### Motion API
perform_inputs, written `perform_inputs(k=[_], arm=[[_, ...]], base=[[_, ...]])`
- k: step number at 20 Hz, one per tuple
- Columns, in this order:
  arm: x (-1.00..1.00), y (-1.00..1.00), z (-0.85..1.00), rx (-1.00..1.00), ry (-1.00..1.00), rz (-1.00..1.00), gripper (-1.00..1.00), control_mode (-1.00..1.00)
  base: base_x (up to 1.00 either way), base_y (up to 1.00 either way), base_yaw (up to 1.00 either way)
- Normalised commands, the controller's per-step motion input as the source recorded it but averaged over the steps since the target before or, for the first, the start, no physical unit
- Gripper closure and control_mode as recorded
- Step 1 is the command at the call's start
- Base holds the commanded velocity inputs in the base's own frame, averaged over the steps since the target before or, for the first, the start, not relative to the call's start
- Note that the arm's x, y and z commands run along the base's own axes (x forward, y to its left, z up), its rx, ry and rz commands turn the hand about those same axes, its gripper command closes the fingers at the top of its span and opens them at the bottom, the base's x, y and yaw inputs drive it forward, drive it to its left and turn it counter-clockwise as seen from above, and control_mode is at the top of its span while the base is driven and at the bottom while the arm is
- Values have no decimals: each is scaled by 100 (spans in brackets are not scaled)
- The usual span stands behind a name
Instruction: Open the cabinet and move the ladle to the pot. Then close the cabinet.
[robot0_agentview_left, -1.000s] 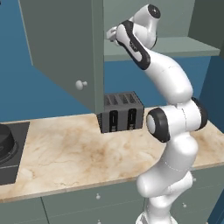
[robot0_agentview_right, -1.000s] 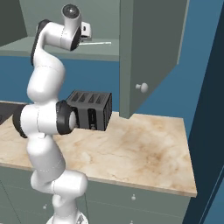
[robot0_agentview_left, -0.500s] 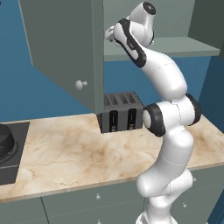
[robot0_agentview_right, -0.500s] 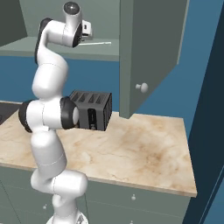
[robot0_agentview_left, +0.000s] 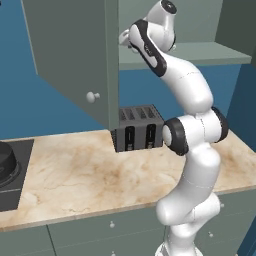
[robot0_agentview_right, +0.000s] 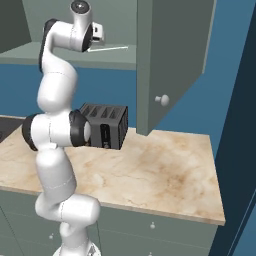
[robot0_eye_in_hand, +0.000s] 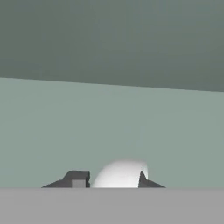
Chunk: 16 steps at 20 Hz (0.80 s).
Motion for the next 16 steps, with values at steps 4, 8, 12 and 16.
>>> perform_inputs(k=[4, 8, 12, 16], arm=[[-61, -4, 0, 0, -1, 0, 100, -100], [-94, -29, 0, 0, -3, -2, 100, -100], [-100, -43, 0, 0, -5, -4, 100, -100], [-100, -47, 0, 0, -6, -6, 100, -100]], base=[[0, 0, 0], [0, 0, 0], [0, 0, 0], [0, 0, 0]])
